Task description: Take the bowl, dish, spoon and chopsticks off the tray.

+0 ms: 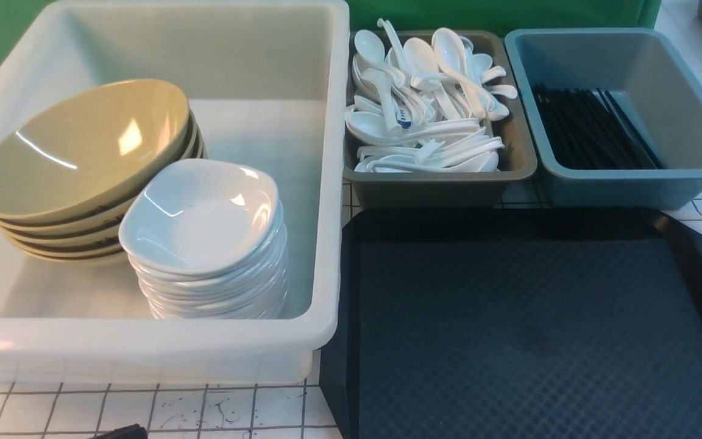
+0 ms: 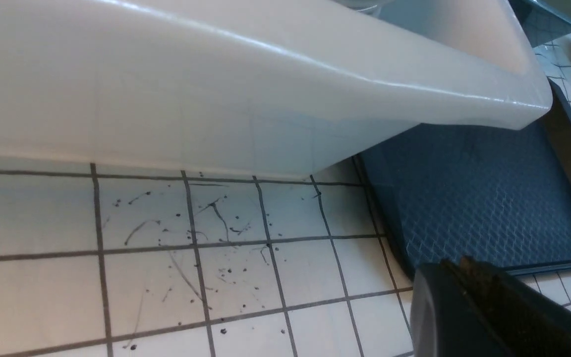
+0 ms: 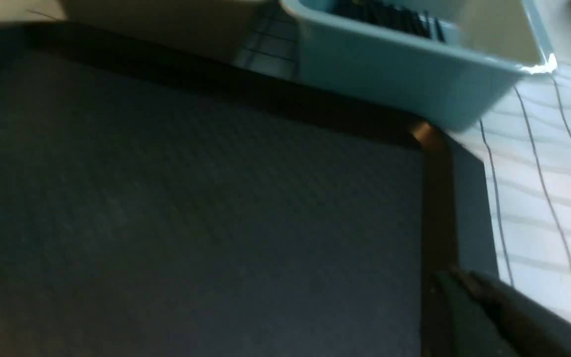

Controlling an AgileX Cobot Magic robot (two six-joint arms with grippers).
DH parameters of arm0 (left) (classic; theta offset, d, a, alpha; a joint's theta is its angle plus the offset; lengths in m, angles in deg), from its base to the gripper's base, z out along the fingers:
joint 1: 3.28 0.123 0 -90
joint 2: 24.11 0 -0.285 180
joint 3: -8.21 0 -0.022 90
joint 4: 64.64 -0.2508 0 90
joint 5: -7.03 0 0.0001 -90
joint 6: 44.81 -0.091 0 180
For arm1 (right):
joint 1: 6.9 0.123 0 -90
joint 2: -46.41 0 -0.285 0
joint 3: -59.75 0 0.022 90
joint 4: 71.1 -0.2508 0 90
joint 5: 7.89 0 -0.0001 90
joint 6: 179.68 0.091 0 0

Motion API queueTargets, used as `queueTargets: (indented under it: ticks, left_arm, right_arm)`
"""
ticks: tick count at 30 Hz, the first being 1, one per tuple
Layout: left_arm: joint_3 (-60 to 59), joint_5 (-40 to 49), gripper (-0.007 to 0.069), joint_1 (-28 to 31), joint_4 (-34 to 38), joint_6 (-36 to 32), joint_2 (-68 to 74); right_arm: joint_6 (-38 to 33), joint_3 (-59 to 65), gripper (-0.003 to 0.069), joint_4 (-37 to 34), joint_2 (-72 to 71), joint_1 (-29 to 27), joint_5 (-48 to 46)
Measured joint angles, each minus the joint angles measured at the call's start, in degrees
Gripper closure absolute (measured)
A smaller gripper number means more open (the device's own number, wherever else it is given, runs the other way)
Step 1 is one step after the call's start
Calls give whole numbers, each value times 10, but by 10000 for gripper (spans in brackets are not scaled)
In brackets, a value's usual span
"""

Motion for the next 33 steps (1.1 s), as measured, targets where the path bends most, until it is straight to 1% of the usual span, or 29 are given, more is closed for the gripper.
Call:
queueTargets:
  ticks: [3,6,12,18,33]
  left_arm:
    - [-1,1,626,0,0,0,0]
    - [0,1,626,0,1,0,0]
    - [0,1,626,0,1,0,0]
    - [0,1,626,0,1,0,0]
    - [0,1,626,0,1,0,0]
  right_arm:
    - [17,40,636,1,-32,-17,14]
    - [28,44,636,3,-36,-20,37]
    - [32,45,636,3,-36,-20,33]
    - [70,45,636,0,-36,-20,33]
    - [77,45,635,-2,-36,-20,32]
